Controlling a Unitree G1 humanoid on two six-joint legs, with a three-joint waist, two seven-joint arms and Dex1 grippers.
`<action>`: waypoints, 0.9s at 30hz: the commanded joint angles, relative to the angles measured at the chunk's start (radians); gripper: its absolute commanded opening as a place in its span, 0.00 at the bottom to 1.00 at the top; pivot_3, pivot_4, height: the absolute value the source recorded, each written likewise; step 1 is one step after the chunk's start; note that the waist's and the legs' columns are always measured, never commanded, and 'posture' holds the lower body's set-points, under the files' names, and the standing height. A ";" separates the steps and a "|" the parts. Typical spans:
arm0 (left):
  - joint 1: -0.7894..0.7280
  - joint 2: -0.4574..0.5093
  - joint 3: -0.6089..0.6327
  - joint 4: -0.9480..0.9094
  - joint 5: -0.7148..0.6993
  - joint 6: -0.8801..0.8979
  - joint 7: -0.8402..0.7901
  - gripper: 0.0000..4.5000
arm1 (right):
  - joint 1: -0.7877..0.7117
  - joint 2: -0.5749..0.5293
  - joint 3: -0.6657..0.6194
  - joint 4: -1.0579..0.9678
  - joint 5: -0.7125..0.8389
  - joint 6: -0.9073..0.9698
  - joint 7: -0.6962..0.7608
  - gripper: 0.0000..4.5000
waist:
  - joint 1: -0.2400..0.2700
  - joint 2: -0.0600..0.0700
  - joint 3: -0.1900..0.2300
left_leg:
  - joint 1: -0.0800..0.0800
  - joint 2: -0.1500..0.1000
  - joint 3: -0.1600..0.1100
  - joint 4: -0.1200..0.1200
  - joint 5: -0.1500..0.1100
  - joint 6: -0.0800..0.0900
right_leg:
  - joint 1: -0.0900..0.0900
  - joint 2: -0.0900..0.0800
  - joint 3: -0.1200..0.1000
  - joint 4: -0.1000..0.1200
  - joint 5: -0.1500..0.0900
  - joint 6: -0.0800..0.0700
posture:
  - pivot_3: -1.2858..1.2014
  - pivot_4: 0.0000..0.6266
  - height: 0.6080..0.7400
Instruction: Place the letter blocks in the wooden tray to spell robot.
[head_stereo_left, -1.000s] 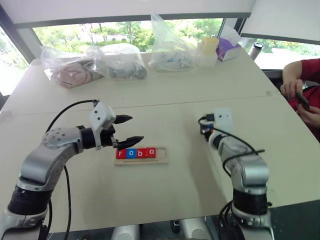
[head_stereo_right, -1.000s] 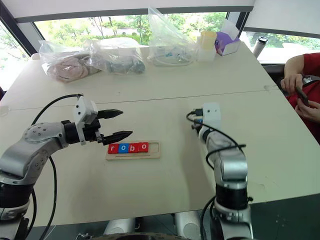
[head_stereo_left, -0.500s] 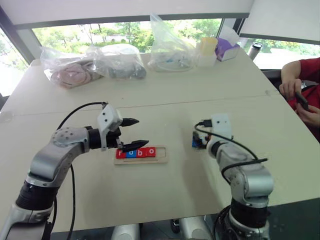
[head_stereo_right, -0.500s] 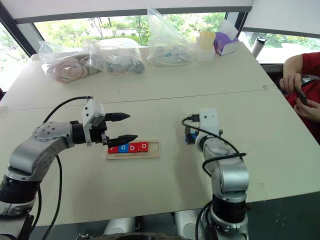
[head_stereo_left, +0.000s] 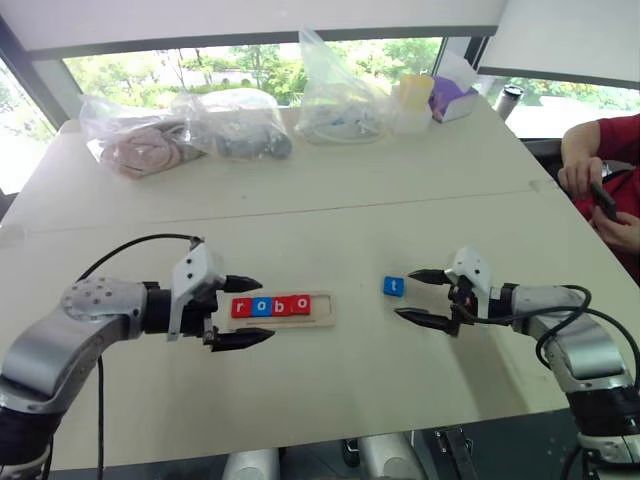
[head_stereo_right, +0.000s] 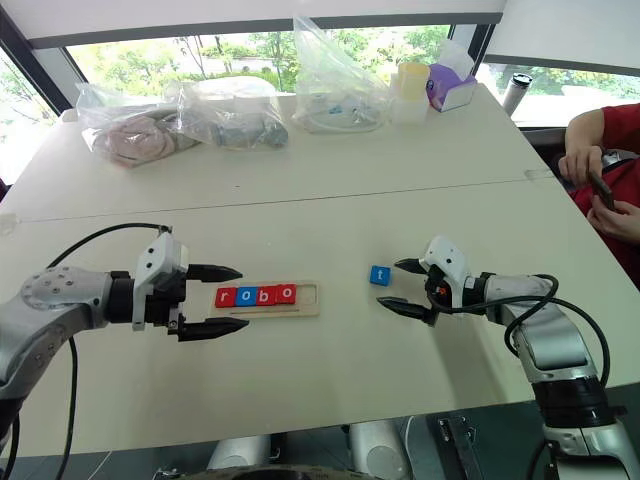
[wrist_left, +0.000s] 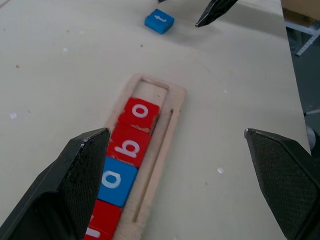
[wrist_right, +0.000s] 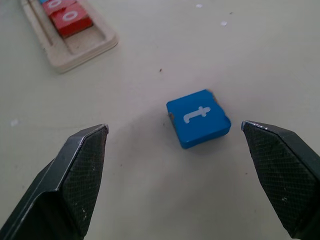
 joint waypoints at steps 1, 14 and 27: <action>0.012 0.012 0.059 -0.036 -0.023 0.010 0.018 1.00 | -0.068 0.014 0.016 0.093 -0.017 -0.106 0.025 0.98 | 0.001 0.000 0.000 | 0.000 0.000 0.000 0.001 0.000 0.000 | 0.000 0.000 0.000 0.000 0.000 0.000 | 0.52 0.24 1.00; 0.056 0.068 0.073 0.017 0.020 -0.026 -0.020 1.00 | -0.133 0.052 0.085 0.263 -0.091 -0.348 0.052 0.35 | 0.000 0.000 0.000 | 0.000 0.000 0.000 0.001 0.000 0.000 | 0.001 0.000 0.000 0.000 0.003 -0.003 | 0.52 0.24 1.00; 0.080 0.121 0.061 0.036 0.072 -0.078 -0.072 1.00 | -0.160 0.156 0.265 -0.202 -0.015 0.025 0.002 0.25 | 0.003 0.001 0.000 | 0.000 0.003 -0.001 0.000 0.000 0.000 | 0.000 0.001 -0.001 0.002 0.002 -0.002 | 0.52 0.24 1.00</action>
